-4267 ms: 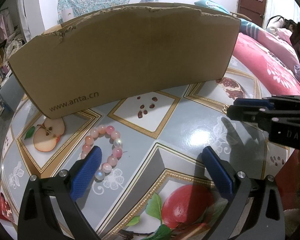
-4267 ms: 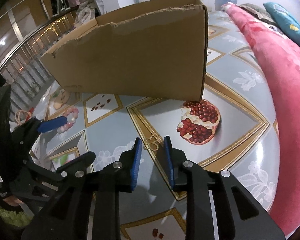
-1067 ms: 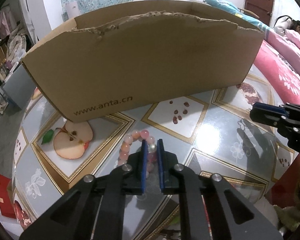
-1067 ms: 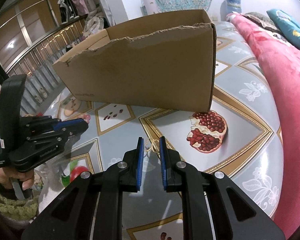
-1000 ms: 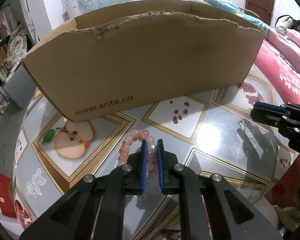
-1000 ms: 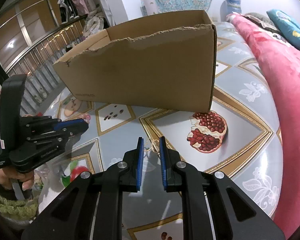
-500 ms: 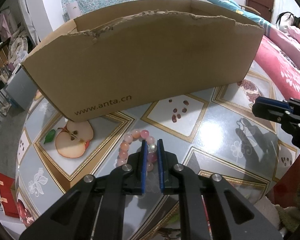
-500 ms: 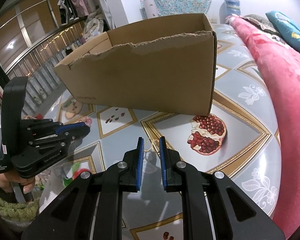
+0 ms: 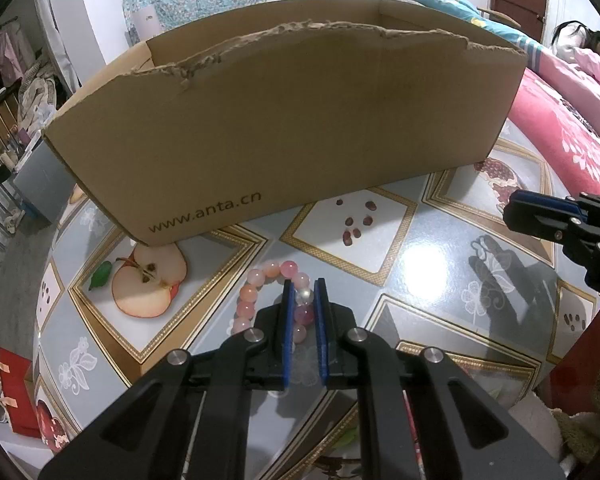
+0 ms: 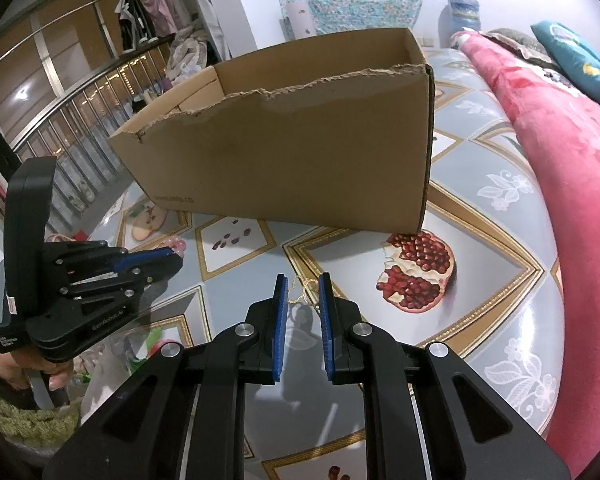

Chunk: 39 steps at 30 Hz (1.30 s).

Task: Organize jewelry
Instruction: 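Lift the bracelet with the left tool while the right tool carries the charm to the box, then open the left tool over the box while the right tool opens to drop the charm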

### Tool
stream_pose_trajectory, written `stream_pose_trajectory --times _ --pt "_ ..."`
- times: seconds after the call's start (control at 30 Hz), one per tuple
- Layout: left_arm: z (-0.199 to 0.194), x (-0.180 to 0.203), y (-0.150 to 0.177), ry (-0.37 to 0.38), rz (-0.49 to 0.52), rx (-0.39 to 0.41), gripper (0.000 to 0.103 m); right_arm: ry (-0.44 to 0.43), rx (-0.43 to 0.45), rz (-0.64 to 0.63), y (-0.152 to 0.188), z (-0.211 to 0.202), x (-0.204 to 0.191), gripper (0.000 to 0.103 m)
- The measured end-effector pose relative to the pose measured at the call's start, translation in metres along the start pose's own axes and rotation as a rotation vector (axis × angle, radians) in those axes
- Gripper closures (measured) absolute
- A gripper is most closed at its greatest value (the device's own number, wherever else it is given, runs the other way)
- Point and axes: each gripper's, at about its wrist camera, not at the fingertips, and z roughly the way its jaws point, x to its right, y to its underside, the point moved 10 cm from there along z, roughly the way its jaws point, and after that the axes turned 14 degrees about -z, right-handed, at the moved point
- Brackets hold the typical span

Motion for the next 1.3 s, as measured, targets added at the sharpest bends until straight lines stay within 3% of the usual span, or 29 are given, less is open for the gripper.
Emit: stream_pose_trajectory --times 0.43,0.63,1.07,1.3 --pt "-0.001 0.000 0.000 0.004 -0.007 0.004 0.094 -0.001 -0.003 -0.002 -0.001 0.001 -0.001 0.090" --pt "-0.011 -0.008 -0.007 0.033 -0.043 0.048 0.094 -0.004 0.002 0.000 -0.006 -0.002 -0.002 0.090" --pt "-0.104 -0.029 -0.052 0.300 -0.160 0.189 0.094 -0.040 0.164 0.075 -0.059 -0.066 0.014 0.090" --pt "-0.158 -0.030 -0.107 0.412 -0.176 0.254 0.094 -0.099 0.269 0.075 -0.118 -0.079 0.024 0.090"
